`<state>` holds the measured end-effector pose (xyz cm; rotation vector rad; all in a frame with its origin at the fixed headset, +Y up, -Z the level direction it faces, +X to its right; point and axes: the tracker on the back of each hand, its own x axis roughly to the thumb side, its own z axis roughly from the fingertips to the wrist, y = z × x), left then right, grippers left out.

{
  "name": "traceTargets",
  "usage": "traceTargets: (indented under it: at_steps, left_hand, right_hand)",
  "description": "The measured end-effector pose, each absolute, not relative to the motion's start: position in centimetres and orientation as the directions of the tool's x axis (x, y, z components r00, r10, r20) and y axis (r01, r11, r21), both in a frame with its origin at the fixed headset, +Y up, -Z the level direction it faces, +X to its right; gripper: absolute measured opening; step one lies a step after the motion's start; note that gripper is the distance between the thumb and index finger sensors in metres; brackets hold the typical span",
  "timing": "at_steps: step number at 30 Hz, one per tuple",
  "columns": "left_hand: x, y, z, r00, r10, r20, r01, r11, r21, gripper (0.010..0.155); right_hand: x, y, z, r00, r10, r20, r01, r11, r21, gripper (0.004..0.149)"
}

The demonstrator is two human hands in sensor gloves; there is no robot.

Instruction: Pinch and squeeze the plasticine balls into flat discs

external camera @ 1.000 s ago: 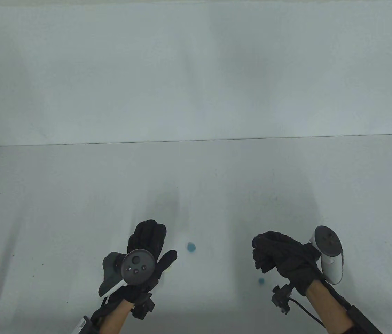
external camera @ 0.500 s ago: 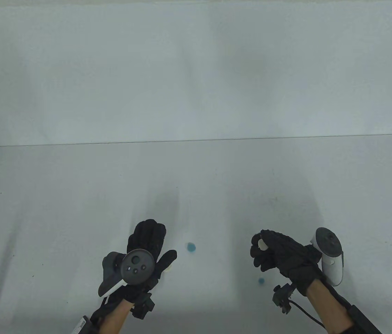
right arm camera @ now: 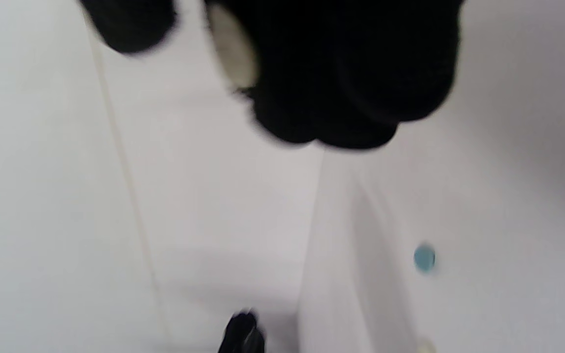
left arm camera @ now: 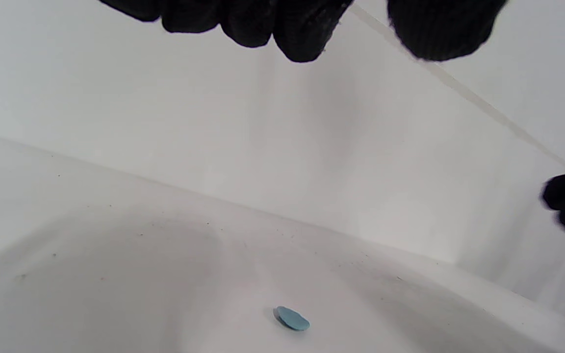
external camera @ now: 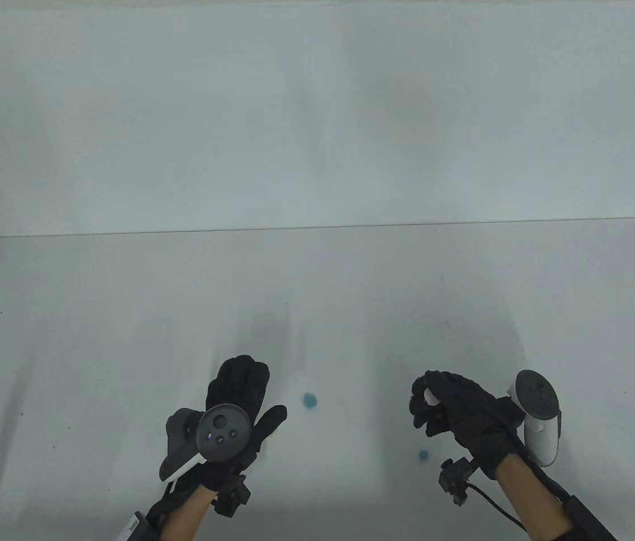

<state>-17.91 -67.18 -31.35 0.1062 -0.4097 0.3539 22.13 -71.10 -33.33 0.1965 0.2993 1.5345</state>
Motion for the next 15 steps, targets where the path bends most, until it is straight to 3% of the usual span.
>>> traceTargets:
  at_steps: [1, 4, 11, 15]
  left_hand:
    - [-17.91, -67.22, -31.35, 0.858, 0.314, 0.406, -0.356, 0.934, 0.029, 0.077]
    - [-17.91, -67.19, -31.34, 0.859, 0.312, 0.406, -0.353, 0.935, 0.030, 0.077]
    - [-17.85, -67.30, -31.41, 0.858, 0.313, 0.407, -0.352, 0.936, 0.024, 0.077]
    - [-17.79, -67.35, -31.36, 0.860, 0.308, 0.408, -0.346, 0.938, 0.021, 0.077]
  right_hand:
    - [22.12, -71.25, -33.37, 0.027, 0.996, -0.082, -0.937, 0.054, 0.345, 0.081]
    - [22.00, -71.35, -33.39, 0.019, 0.996, -0.084, -0.951, 0.044, 0.307, 0.081]
    - [22.07, -71.21, -33.60, 0.049, 0.994, -0.093, -0.946, 0.076, 0.315, 0.047]
    - [21.94, -71.17, -33.70, 0.076, 0.993, -0.090, -0.939, 0.101, 0.329, 0.042]
